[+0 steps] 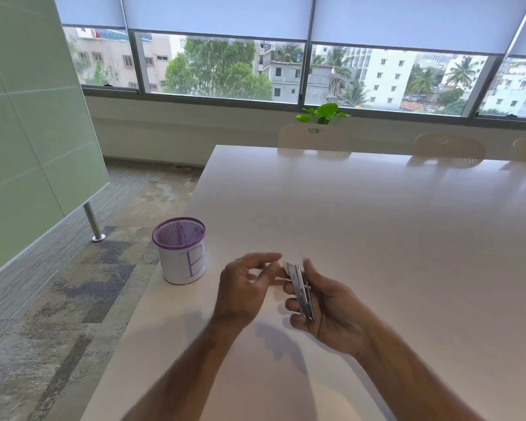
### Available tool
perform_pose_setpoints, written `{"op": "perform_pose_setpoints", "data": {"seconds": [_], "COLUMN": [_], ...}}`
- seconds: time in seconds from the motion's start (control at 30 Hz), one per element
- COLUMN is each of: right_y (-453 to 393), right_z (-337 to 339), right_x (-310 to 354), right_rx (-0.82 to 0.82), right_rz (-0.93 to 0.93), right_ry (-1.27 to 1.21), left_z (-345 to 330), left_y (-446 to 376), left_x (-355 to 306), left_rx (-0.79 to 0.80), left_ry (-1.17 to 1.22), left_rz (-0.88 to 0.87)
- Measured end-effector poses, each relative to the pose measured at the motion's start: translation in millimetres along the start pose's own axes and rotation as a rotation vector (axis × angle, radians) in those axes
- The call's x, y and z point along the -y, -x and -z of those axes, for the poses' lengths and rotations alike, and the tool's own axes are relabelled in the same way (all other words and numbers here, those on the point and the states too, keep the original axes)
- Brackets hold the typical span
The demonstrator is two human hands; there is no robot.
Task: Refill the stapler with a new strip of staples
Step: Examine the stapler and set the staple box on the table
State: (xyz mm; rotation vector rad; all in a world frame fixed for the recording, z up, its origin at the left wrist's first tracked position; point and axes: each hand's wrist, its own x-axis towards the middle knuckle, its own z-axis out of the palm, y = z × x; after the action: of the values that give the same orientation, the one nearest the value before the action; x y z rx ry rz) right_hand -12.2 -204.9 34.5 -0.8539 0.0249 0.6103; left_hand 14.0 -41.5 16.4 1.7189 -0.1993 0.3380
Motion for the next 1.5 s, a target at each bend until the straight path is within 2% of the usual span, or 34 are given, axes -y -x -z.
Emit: {"op": "perform_pose_setpoints", "data": {"seconds": [0.07, 0.13, 0.37, 0.47, 0.8, 1.03, 1.5], "right_y": [1, 2, 4, 3, -3, -4, -3], "right_z": [1, 2, 4, 5, 10, 7, 3], "right_x": [-1, -1, -2, -2, -6, -7, -8], "right_rx": [0.028, 0.063, 0.228, 0.238, 0.137, 0.171, 0.108], "right_rz": [0.005, 0.027, 0.066, 0.061, 0.059, 0.056, 0.076], "right_ry": [0.002, 0.012, 0.012, -0.011, -0.065, -0.090, -0.125], "left_z": [7, 15, 16, 13, 11, 11, 11], "left_y": [-3, -7, -10, -11, -8, -8, -10], "left_x": [4, 8, 28, 34, 36, 38, 37], "left_rx": [-0.036, -0.007, 0.316, 0.379, 0.411, 0.402, 0.415], "left_ry": [-0.274, -0.444, -0.925, -1.038, -1.122, -1.124, -1.134], "left_rz": [-0.067, -0.056, 0.046, 0.075, 0.066, 0.049, 0.053]}}
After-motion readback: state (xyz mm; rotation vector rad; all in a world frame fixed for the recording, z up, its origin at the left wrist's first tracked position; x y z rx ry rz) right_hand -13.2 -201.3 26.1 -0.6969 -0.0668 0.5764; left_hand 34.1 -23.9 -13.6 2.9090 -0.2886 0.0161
